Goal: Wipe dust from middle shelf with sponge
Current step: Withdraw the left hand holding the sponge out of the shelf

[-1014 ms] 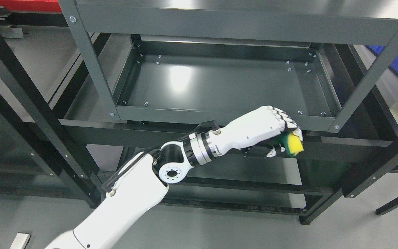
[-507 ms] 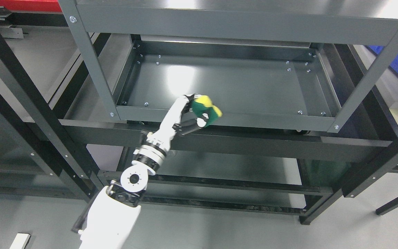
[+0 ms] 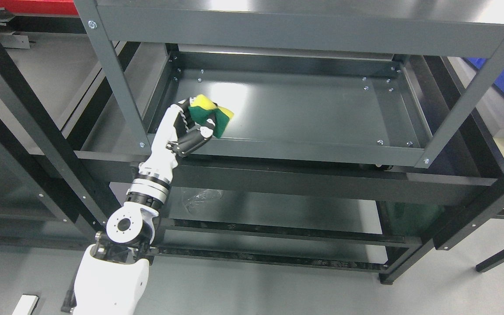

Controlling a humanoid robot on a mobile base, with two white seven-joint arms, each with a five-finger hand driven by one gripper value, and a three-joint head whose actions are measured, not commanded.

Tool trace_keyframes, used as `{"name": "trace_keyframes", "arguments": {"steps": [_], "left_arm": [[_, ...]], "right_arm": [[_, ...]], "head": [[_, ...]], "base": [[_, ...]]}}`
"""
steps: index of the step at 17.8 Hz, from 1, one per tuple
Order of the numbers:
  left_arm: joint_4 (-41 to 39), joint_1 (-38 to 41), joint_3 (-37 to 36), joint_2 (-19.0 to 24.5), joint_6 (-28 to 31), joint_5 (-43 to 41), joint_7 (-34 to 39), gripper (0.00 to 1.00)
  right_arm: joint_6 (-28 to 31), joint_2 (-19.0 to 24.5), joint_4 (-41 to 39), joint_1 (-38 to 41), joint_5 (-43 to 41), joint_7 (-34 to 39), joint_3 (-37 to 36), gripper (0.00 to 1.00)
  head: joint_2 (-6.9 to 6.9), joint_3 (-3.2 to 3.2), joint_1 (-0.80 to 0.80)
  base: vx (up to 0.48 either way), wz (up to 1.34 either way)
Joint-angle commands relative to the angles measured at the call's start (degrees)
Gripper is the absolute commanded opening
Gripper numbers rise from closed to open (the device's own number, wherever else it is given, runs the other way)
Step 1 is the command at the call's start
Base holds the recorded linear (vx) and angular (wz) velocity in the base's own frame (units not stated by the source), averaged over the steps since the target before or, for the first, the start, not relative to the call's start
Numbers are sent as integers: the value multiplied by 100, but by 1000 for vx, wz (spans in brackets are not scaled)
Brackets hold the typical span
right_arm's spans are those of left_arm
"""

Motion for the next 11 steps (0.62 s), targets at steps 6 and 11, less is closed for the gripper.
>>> {"name": "trace_keyframes", "arguments": {"steps": [6,11], "left_arm": [[-663,527,1010,71,-66,127,-15,0],[-663,589,1045,71,-75,127,-42,0]], "right_arm": [[0,-100,-100,0,0,3,0,100],[0,-100,-100,0,0,3,0,100]], "head": [[0,0,0],[0,0,0]], "base": [[0,0],[0,0]]}}
